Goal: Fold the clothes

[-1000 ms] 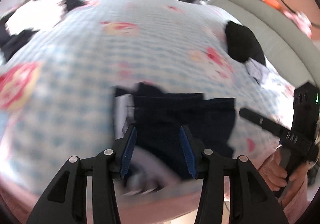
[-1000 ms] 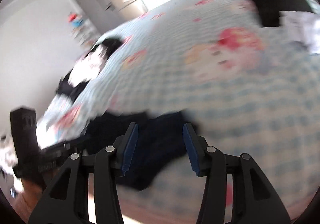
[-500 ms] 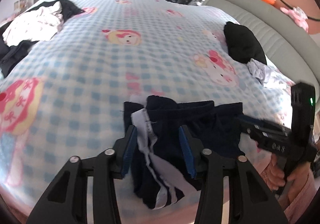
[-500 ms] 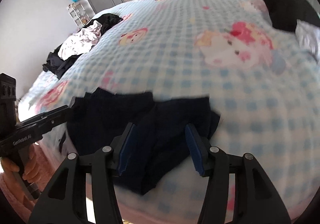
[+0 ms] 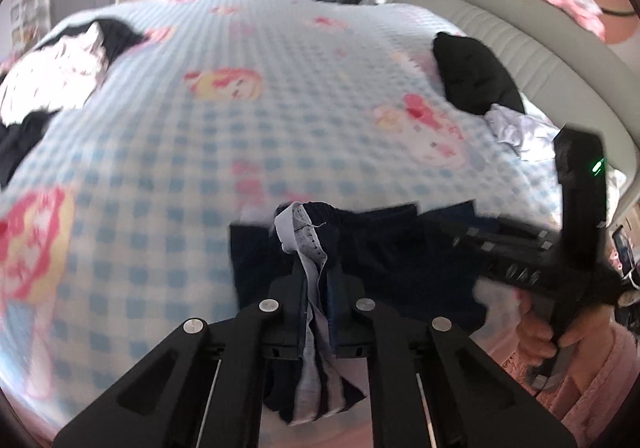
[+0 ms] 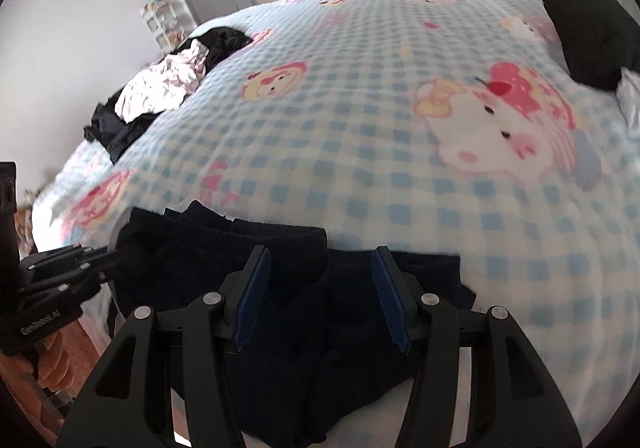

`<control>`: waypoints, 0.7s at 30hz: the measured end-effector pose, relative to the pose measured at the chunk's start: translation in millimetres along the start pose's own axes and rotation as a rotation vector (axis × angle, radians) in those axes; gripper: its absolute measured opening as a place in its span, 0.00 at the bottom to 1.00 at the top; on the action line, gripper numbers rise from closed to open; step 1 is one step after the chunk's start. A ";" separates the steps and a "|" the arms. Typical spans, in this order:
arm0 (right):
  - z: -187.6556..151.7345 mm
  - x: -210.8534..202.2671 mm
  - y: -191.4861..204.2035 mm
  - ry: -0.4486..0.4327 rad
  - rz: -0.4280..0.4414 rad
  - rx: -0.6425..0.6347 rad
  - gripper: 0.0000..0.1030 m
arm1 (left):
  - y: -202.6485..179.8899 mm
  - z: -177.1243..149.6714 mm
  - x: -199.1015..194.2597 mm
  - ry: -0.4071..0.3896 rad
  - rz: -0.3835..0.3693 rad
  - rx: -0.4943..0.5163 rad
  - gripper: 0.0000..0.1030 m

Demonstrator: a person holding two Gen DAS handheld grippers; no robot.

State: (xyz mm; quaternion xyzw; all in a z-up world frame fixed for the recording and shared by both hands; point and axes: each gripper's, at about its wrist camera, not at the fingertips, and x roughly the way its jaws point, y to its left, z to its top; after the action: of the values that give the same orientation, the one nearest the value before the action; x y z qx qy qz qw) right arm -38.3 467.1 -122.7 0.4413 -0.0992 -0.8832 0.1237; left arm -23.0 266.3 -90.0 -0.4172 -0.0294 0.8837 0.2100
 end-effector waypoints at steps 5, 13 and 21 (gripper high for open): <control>-9.6 -10.6 -14.5 -0.021 -0.015 0.043 0.52 | -11.0 17.3 6.2 -0.036 -0.008 0.103 0.07; -12.7 -11.1 -21.8 -0.009 -0.174 0.028 0.52 | 34.6 8.3 60.4 0.084 0.026 -0.025 0.16; -15.5 -39.3 -24.4 -0.052 -0.087 0.092 0.53 | 67.4 -7.6 -0.7 -0.019 -0.064 -0.218 0.43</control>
State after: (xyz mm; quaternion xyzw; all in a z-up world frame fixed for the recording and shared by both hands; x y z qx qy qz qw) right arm -6.2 501.3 -109.1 0.4276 -0.1236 -0.8933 0.0621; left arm -40.3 203.8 -109.8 -0.4280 -0.1406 0.8721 0.1911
